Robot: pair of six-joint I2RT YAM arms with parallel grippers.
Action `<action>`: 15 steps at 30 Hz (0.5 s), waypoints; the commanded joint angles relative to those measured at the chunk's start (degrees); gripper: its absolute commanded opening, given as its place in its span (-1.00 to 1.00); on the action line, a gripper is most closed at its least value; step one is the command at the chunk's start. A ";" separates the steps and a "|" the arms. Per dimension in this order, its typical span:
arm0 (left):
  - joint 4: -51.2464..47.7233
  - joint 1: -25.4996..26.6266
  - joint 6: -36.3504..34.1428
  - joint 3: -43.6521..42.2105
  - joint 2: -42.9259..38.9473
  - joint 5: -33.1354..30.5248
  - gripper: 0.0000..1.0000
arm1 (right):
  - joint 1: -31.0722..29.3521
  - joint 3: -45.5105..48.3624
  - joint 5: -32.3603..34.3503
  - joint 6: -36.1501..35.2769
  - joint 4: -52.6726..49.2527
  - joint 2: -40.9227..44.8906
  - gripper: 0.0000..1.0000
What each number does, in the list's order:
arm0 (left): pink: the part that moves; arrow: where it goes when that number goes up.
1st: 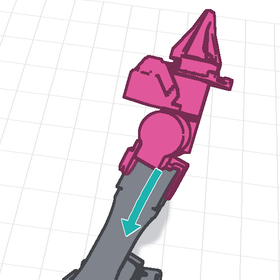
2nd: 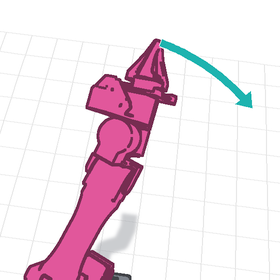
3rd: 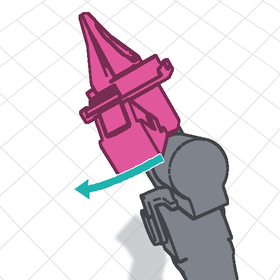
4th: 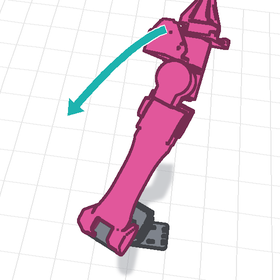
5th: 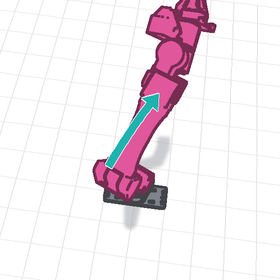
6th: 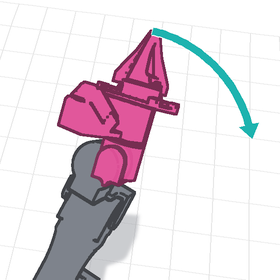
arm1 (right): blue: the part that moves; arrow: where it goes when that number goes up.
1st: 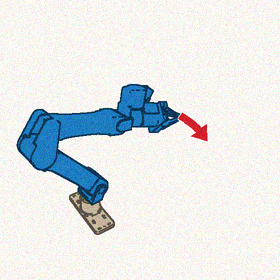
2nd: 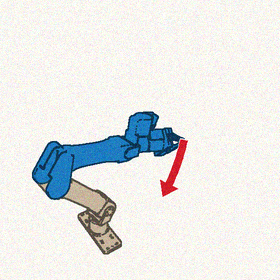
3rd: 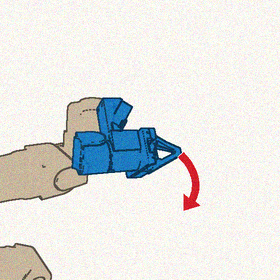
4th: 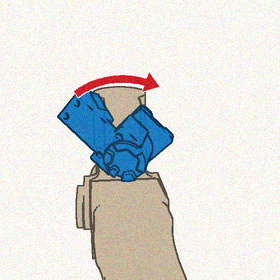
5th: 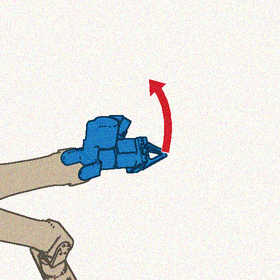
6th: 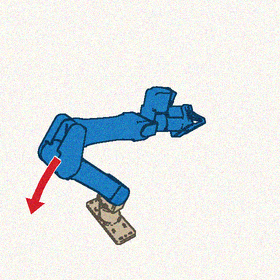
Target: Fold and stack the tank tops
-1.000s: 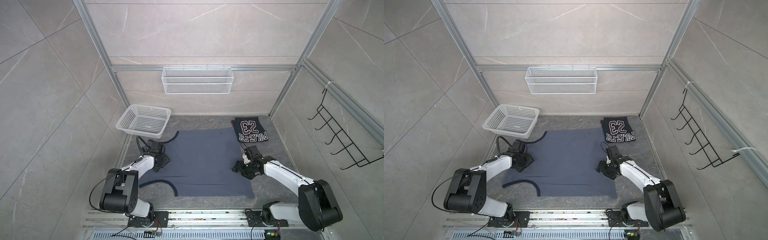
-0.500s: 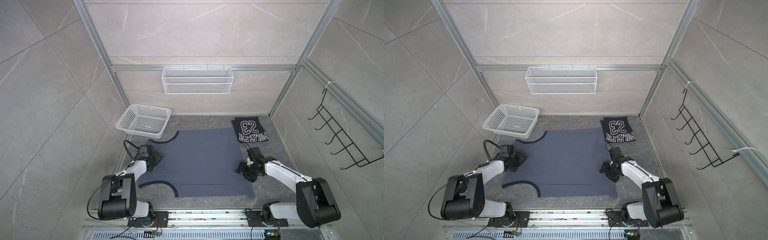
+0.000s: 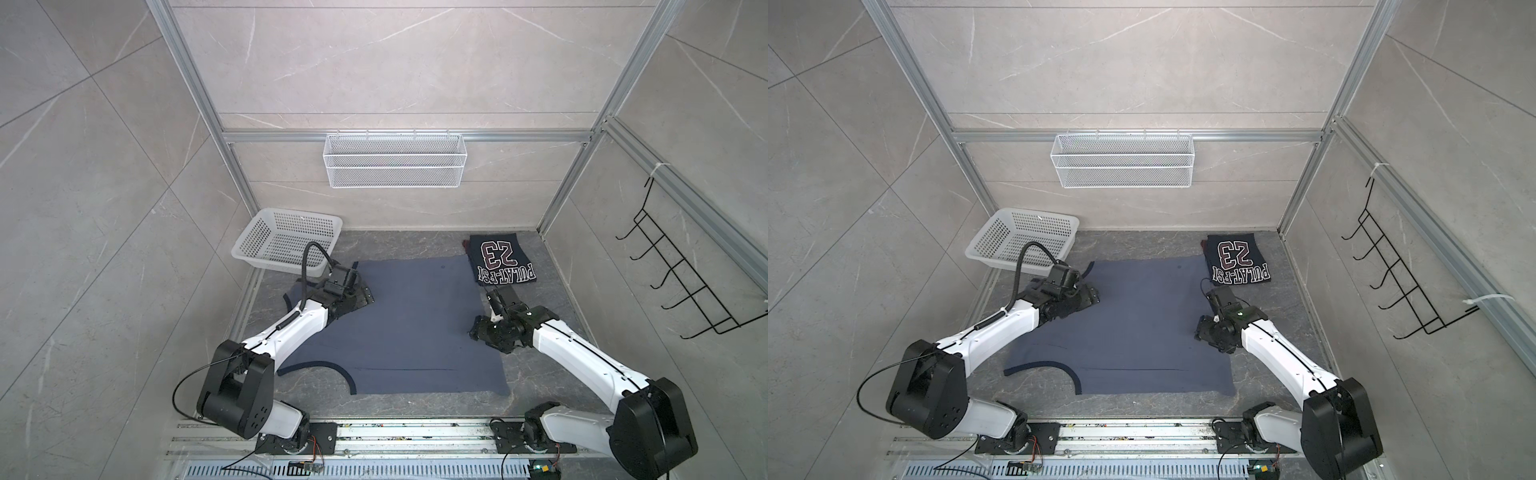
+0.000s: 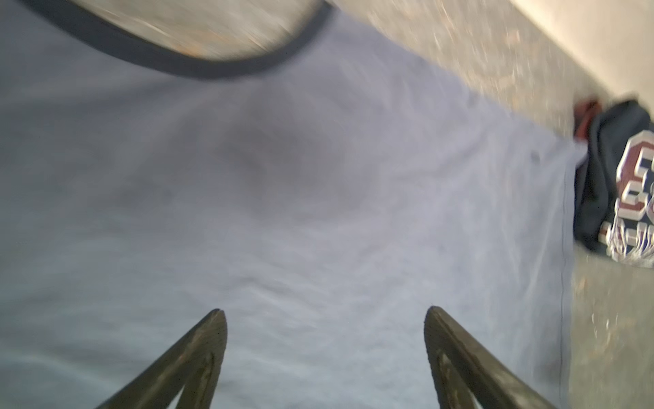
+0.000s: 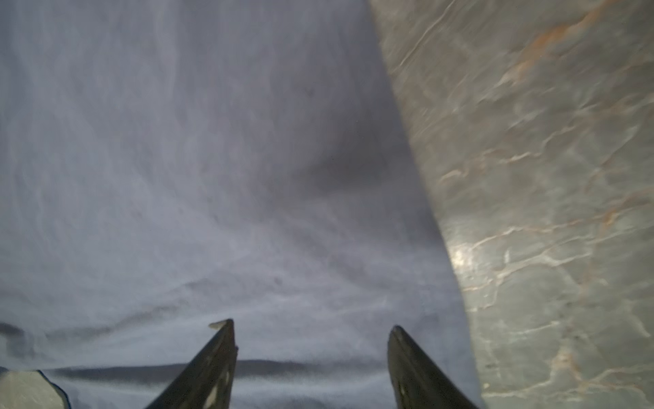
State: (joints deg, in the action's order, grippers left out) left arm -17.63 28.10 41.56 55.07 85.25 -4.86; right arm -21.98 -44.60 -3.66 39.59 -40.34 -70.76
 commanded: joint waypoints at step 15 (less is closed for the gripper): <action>-2.59 22.56 17.77 -14.62 0.25 -2.76 0.81 | -10.03 12.58 1.99 11.64 0.05 -4.44 0.39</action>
State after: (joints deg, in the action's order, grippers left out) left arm -17.89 48.03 53.06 43.59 86.78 -6.20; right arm -31.70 -34.96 -3.68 47.44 -38.33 -74.19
